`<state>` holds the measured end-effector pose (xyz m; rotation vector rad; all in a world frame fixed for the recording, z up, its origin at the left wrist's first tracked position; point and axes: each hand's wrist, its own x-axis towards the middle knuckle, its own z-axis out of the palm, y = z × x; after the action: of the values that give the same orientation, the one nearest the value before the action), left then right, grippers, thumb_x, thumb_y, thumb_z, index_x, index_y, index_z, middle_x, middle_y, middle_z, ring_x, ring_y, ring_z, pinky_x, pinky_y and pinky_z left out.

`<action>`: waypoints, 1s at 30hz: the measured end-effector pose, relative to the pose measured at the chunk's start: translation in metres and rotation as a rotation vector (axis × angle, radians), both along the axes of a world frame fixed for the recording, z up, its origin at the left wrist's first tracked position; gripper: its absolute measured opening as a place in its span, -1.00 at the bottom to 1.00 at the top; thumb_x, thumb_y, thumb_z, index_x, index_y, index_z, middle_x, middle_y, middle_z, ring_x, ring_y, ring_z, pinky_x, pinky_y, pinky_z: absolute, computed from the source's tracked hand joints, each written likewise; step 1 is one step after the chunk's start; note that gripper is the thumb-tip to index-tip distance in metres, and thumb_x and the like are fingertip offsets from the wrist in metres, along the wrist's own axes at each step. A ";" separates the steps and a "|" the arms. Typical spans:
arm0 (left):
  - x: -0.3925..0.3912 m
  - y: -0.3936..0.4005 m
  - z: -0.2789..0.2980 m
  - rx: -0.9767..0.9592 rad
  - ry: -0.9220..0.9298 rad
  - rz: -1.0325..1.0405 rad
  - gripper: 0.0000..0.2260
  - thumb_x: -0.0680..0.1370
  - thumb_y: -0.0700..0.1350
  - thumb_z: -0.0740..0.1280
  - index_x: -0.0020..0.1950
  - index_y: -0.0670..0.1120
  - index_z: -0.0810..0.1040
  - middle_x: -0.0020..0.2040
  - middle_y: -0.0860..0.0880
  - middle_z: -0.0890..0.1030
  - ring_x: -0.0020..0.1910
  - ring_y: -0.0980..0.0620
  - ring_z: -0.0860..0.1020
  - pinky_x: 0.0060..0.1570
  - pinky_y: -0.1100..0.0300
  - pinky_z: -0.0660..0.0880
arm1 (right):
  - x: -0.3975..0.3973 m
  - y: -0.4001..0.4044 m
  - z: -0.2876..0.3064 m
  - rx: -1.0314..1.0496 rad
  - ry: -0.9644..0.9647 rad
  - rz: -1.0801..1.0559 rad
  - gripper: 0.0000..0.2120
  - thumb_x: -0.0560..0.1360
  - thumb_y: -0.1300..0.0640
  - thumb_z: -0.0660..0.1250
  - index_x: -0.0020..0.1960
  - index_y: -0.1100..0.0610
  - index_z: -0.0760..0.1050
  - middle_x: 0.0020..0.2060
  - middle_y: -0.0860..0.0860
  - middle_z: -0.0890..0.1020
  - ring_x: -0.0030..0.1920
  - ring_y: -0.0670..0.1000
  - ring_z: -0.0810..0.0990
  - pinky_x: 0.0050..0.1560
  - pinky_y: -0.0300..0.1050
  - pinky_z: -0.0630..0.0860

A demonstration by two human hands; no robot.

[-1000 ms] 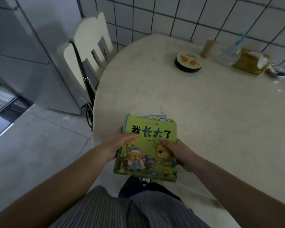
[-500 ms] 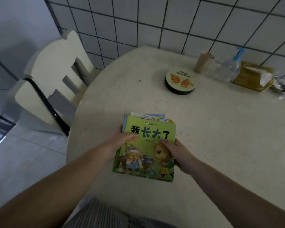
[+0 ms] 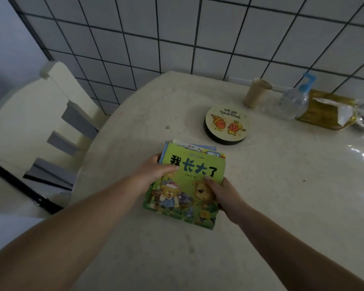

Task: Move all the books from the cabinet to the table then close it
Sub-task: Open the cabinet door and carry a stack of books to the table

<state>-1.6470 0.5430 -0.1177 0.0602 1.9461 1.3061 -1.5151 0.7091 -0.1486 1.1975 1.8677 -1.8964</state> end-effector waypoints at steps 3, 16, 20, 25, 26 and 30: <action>-0.014 0.009 -0.007 -0.001 0.004 0.020 -0.64 0.45 -0.16 0.44 0.23 -0.10 0.52 0.05 -0.08 0.63 -0.14 0.09 0.60 -0.25 0.25 0.48 | -0.014 0.008 -0.002 0.045 -0.002 -0.008 -0.56 0.47 -0.18 0.30 0.25 0.03 0.41 0.10 0.03 0.63 0.07 0.09 0.62 0.14 0.17 0.55; -0.023 0.019 -0.020 -0.041 -0.033 0.001 -0.66 0.46 -0.12 0.43 0.22 -0.09 0.53 0.09 -0.13 0.65 0.03 -0.13 0.62 0.14 -0.10 0.53 | -0.029 0.033 -0.006 0.561 -0.202 0.356 -0.36 0.46 -0.33 0.14 0.20 0.20 0.48 0.09 0.15 0.56 0.01 0.15 0.58 -0.09 -0.08 0.49; -0.022 0.019 -0.018 -0.038 -0.023 0.023 -0.70 0.46 -0.12 0.43 0.18 -0.07 0.53 0.05 -0.11 0.65 -0.01 -0.11 0.63 0.07 -0.01 0.55 | -0.030 0.030 0.000 0.545 -0.192 0.329 -0.43 0.48 -0.27 0.19 0.21 0.18 0.46 0.10 0.12 0.58 -0.06 0.09 0.54 -0.12 -0.10 0.44; -0.014 0.009 -0.019 -0.056 0.013 0.056 -0.49 0.43 -0.10 0.47 0.35 -0.09 0.44 0.19 -0.11 0.60 0.06 -0.07 0.60 0.09 0.04 0.52 | -0.020 0.025 0.009 0.443 -0.116 0.207 -0.26 0.47 -0.21 0.26 0.48 0.14 0.12 0.29 0.12 0.49 0.26 0.14 0.49 0.20 0.05 0.46; -0.011 0.006 -0.018 -0.059 0.024 0.062 -0.42 0.42 -0.08 0.48 0.40 -0.09 0.39 0.26 -0.11 0.56 0.11 -0.08 0.58 0.14 0.02 0.51 | -0.016 0.023 0.011 0.438 -0.103 0.188 -0.22 0.47 -0.22 0.27 0.51 0.12 0.06 0.33 0.12 0.45 0.29 0.14 0.47 0.24 0.09 0.44; 0.007 -0.010 -0.007 -0.106 0.175 0.116 -0.26 0.42 -0.14 0.49 0.50 -0.09 0.20 0.42 -0.14 0.37 0.34 -0.13 0.41 0.24 0.01 0.40 | 0.007 0.011 0.026 0.509 -0.017 0.130 -0.26 0.49 -0.16 0.28 0.52 0.08 0.04 0.40 0.11 0.34 0.37 0.11 0.37 0.28 0.09 0.38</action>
<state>-1.6399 0.5326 -0.1250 0.0096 2.1933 1.3064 -1.5083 0.7203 -0.1229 1.1746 2.4397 -1.3781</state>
